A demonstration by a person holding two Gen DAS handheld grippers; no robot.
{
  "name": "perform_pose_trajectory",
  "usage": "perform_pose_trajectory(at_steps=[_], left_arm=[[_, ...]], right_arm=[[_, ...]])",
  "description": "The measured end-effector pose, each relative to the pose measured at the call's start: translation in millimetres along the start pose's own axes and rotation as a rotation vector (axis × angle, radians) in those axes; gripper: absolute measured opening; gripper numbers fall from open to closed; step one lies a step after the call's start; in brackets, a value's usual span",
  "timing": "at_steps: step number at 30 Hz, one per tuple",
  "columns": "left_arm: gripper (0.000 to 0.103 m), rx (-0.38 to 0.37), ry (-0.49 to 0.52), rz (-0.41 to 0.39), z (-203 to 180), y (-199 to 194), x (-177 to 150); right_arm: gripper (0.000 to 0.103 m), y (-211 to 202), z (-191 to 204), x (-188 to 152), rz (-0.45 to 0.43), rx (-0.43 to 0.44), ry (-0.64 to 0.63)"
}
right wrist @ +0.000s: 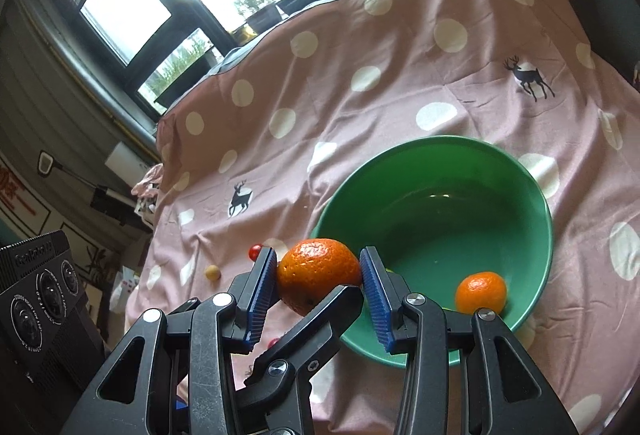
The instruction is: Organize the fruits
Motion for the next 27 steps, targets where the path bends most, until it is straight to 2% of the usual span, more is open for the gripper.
perform_pose_trajectory(at_steps=[10,20,24,27], left_arm=[[0.042,-0.055,0.003,0.042,-17,27,-5],[0.042,-0.105,-0.038,0.107,-20,50,-16],[0.03,-0.139,-0.049,0.131,-24,57,-20],[0.029,-0.154,-0.058,0.148,-25,62,-24]], right_arm=[[0.047,1,-33,4,0.008,-0.043,0.055],[0.047,10,-56,0,0.047,-0.092,0.074],[0.048,16,-61,-2,0.063,-0.084,0.092],[0.048,20,-64,-5,0.072,-0.11,0.065]])
Point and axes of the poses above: each gripper's, at about its wrist camera, not at the fingertips, and y roughly the way its jaws point, z to its left, x to its top, the point moved 10 cm from there along y, roughly the way its jaws point, and after that the axes turned 5 degrees about -z, right-handed, at the moved point
